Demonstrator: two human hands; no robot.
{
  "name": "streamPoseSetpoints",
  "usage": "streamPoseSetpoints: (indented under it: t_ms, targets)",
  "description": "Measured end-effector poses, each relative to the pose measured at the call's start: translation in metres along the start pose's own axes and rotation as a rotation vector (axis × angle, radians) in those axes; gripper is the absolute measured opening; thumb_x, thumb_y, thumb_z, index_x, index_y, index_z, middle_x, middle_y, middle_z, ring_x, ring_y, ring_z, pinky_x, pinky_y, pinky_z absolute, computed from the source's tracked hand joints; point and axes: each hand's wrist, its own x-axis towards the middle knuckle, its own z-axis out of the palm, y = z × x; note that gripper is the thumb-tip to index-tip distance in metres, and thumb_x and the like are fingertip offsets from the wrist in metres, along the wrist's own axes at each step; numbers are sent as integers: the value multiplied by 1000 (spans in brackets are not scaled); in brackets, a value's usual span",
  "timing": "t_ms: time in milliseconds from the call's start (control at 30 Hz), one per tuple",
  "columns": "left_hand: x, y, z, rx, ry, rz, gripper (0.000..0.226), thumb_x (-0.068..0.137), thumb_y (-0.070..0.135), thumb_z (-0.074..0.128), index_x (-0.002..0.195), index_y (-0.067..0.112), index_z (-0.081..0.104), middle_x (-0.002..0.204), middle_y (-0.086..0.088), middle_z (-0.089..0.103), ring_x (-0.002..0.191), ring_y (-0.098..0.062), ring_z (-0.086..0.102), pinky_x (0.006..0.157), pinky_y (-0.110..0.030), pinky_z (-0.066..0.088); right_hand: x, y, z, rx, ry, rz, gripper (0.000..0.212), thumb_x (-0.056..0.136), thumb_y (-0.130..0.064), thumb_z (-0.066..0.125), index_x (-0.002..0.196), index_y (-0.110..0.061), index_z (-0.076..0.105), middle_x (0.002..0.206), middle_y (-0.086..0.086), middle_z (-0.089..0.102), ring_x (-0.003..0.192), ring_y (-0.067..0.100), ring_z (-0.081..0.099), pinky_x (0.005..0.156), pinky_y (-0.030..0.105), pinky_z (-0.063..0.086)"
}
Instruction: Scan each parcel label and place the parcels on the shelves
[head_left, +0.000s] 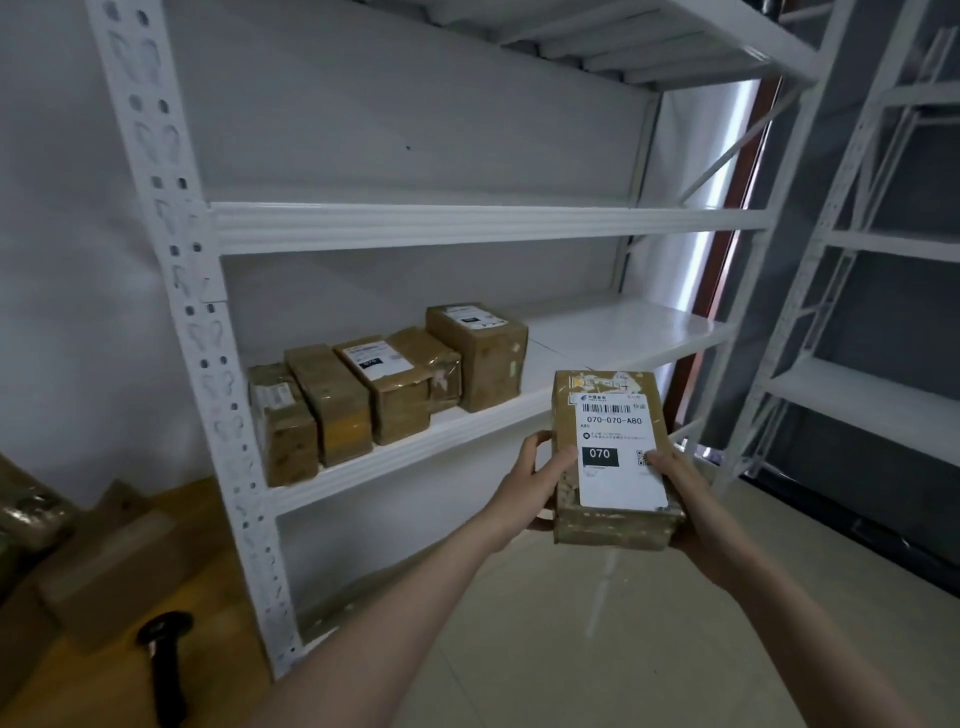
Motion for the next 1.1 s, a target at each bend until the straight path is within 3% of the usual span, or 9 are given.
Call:
streamPoseSetpoints:
  t_ms: [267,567,700,767,867,933,1000,1067,1100]
  targets:
    - [91,4,7,2,-48,-34,48,94,58,45,135,39,31,100,9,64,88,-15,67,73,-32,56,81,6,-37,-8,105,77,34,94,-42,49,126,-34,51,106,-3,73,88,19,72,60,35,57]
    - [205,11,-25,-67,-24,-34,53,94,57,47,139,34,32,105,6,63,92,-16,65,75,-32,53,202,-1,-45,-110,114,99,36,89,-50,53,123,-39,55,110,-2,72,99,26,68,66,39,56]
    - [238,8,-41,-111,11,-51,53,94,57,46,139,31,33,103,7,61,86,-11,62,69,-28,50,244,0,-41,-135,92,116,40,87,-52,56,126,-40,55,114,0,70,102,29,67,68,42,57]
    - [250,4,-47,-140,6,-82,60,90,63,48,140,34,32,111,2,62,90,-17,64,72,-33,52,259,2,-38,-147,76,128,38,89,-49,55,126,-37,56,114,0,70,101,28,68,63,38,58]
    - [265,-3,-51,-164,5,-133,84,65,78,52,137,38,33,118,-2,62,99,-26,65,81,-44,56,279,3,-36,-159,80,144,40,88,-46,57,126,-31,58,114,3,70,102,27,67,62,35,57]
    - [277,-6,-52,-152,15,-152,70,79,71,51,137,36,34,126,-4,60,105,-28,64,87,-48,56,292,1,-36,-176,93,141,48,80,-49,64,124,-30,59,114,5,70,103,29,67,71,42,56]
    - [288,-6,-53,-125,26,-142,51,93,54,49,135,29,37,130,-3,56,110,-27,61,90,-49,55,305,-4,-37,-225,93,123,70,62,-57,75,124,-29,59,112,7,70,102,31,67,80,49,56]
    - [296,-5,-52,-82,48,-100,34,97,39,51,126,25,41,124,0,54,111,-26,59,86,-44,56,322,-8,-39,-274,104,127,97,43,-63,83,130,-29,55,111,9,70,97,31,69,81,49,57]
    - [298,-4,-51,-56,68,-67,32,98,35,52,126,24,40,122,1,54,110,-23,58,79,-36,57,330,-12,-37,-295,107,126,98,45,-61,83,133,-29,53,111,11,69,96,30,69,80,49,57]
